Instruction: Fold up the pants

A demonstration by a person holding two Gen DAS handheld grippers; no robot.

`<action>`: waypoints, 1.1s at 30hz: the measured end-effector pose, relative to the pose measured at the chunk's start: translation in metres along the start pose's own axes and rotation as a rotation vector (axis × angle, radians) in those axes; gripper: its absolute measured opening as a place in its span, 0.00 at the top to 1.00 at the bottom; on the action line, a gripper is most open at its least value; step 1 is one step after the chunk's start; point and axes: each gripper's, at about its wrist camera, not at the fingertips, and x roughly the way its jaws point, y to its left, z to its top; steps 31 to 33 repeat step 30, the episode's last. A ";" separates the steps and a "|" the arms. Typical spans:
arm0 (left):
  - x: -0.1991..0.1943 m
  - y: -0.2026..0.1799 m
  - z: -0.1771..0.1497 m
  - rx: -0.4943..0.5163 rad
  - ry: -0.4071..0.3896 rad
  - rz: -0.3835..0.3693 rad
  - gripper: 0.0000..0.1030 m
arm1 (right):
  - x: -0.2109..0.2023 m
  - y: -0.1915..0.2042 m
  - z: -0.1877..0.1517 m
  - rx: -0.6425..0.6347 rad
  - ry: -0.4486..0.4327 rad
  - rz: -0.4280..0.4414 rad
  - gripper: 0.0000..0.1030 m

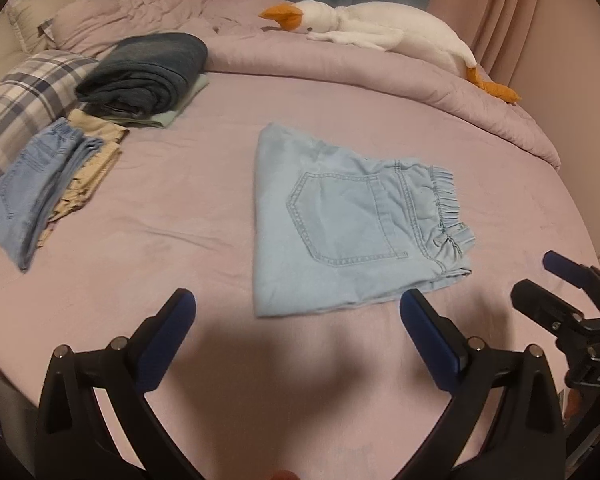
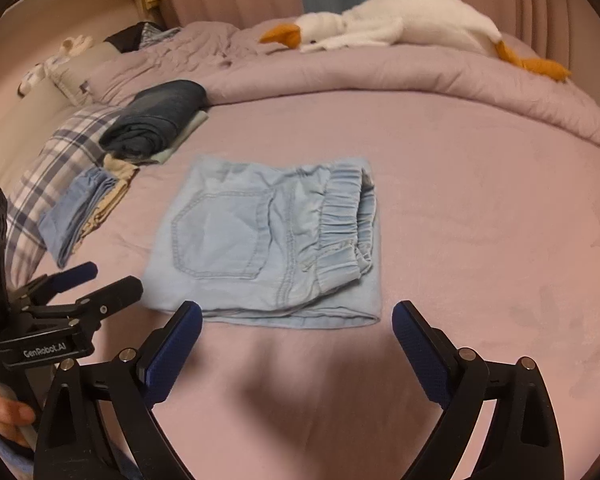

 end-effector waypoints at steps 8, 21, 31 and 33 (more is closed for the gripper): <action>-0.049 -0.010 -0.008 0.015 -0.046 0.017 0.01 | -0.044 0.018 0.003 -0.061 -0.065 -0.007 0.02; -0.070 -0.025 -0.032 0.033 -0.062 0.045 0.01 | -0.071 0.041 -0.022 -0.086 -0.048 0.027 0.02; -0.070 -0.027 -0.032 0.036 -0.054 0.034 0.01 | -0.076 0.047 -0.024 -0.109 -0.073 0.024 0.02; -0.070 -0.027 -0.032 0.036 -0.054 0.034 0.01 | -0.076 0.047 -0.024 -0.109 -0.073 0.024 0.02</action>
